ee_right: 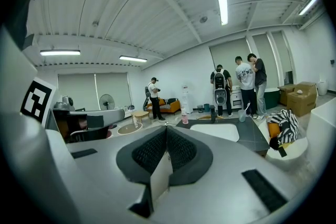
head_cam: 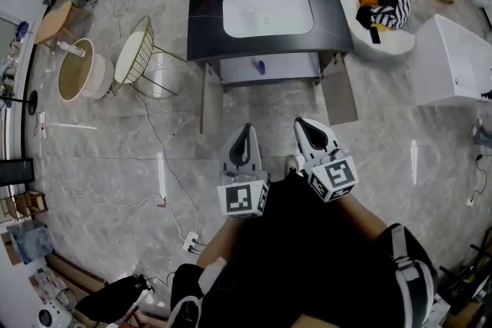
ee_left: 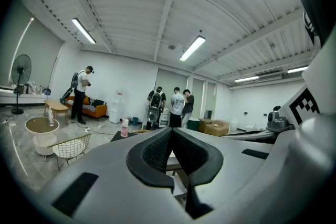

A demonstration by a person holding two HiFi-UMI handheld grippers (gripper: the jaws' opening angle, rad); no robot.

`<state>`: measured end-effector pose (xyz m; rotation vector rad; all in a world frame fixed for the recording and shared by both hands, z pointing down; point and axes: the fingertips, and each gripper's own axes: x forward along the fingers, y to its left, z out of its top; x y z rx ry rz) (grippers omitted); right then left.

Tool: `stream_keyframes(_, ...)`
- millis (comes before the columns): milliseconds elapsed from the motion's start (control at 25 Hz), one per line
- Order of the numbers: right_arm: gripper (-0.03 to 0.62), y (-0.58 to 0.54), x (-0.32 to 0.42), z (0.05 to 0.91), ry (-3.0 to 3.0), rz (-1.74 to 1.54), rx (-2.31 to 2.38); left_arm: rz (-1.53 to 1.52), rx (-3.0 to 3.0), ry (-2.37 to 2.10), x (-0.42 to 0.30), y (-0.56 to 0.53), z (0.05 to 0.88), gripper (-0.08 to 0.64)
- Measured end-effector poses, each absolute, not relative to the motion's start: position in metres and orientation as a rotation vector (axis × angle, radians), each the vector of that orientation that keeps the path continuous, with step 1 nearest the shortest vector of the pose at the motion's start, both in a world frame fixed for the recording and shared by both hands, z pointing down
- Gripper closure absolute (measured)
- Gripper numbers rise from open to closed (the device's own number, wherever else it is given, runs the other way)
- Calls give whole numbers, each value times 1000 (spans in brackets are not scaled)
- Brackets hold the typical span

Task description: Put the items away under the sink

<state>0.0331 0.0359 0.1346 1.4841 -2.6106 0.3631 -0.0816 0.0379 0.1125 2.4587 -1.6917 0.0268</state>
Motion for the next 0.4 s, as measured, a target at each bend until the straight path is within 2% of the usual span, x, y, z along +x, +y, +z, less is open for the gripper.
stream_keyframes(400, 581, 33, 28, 137, -2608, 365, 1472, 7, 2451, -1679, -81, 34, 113, 546)
